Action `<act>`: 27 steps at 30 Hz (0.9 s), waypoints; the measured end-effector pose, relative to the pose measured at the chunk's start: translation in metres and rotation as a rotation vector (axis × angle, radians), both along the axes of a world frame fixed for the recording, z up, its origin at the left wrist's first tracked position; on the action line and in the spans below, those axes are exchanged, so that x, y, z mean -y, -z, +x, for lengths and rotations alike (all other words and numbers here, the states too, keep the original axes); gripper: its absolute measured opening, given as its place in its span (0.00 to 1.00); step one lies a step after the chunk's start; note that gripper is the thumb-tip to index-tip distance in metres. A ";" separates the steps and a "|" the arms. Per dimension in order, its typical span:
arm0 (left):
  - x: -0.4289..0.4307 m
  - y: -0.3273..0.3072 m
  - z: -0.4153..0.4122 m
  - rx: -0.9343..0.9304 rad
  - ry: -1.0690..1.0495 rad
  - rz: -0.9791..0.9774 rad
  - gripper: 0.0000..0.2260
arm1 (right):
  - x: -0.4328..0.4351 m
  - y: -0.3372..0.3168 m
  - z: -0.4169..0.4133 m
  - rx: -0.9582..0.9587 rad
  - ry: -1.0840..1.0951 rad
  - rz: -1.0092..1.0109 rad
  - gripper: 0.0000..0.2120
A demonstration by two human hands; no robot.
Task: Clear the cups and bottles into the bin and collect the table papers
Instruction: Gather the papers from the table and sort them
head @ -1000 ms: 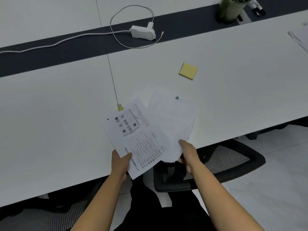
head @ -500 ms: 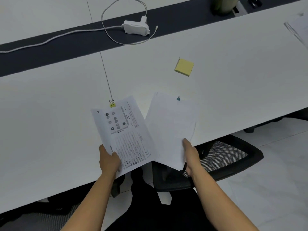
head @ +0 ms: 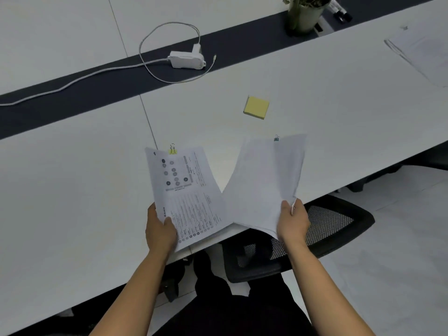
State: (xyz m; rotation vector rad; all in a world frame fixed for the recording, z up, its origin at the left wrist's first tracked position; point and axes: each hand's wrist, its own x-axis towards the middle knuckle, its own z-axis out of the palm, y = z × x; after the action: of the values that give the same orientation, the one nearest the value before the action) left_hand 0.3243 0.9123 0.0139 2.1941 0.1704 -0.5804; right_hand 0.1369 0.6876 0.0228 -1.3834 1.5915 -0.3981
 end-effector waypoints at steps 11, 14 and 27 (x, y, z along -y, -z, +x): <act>-0.006 -0.107 0.020 0.303 -0.037 -0.263 0.22 | -0.005 -0.121 0.004 0.500 0.103 -0.231 0.10; -0.006 -0.121 0.008 0.309 -0.016 -0.324 0.21 | -0.020 -0.129 -0.017 0.507 0.098 -0.248 0.08; 0.095 -0.121 -0.118 0.082 0.463 -0.379 0.14 | -0.064 -0.132 -0.232 0.273 0.624 -0.379 0.07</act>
State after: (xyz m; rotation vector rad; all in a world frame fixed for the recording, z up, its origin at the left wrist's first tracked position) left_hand 0.2060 0.8172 0.1348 1.8801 -0.4684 -0.7073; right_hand -0.0947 0.7517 0.1550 -1.0044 1.7446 -1.2595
